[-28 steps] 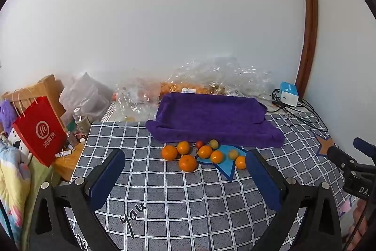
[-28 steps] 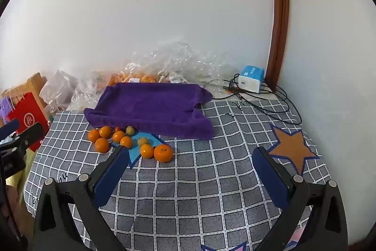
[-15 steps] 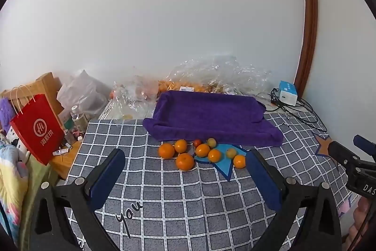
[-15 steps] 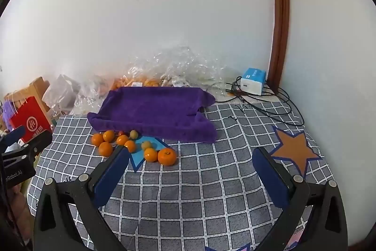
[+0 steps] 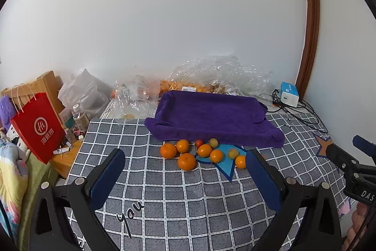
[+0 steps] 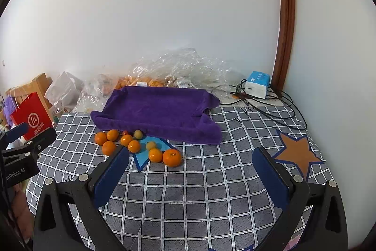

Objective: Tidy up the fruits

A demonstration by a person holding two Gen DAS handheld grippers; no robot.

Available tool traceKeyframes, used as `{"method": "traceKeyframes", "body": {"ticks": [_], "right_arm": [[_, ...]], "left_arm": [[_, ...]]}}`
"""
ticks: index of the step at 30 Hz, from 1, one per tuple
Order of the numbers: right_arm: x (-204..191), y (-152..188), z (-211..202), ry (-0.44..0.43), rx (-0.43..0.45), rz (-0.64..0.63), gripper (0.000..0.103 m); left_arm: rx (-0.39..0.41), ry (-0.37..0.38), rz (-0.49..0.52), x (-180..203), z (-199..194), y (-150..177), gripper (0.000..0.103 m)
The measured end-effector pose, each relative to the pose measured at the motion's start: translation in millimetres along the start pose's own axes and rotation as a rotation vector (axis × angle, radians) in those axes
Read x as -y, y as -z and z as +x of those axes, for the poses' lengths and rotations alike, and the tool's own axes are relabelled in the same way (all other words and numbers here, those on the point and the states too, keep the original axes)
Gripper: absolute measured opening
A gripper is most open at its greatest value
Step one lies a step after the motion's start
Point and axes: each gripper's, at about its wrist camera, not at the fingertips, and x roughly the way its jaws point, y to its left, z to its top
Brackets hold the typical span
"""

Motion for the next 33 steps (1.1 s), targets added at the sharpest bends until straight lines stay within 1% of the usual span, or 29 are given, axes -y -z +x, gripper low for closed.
{"method": "traceKeyframes", "body": {"ticks": [33], "right_arm": [[-5.0,1.9,-3.6,-0.01,0.019,-0.008,0.103]], "left_arm": [[0.015,0.004,-0.005,-3.8,-6.1,-3.3,0.103]]}}
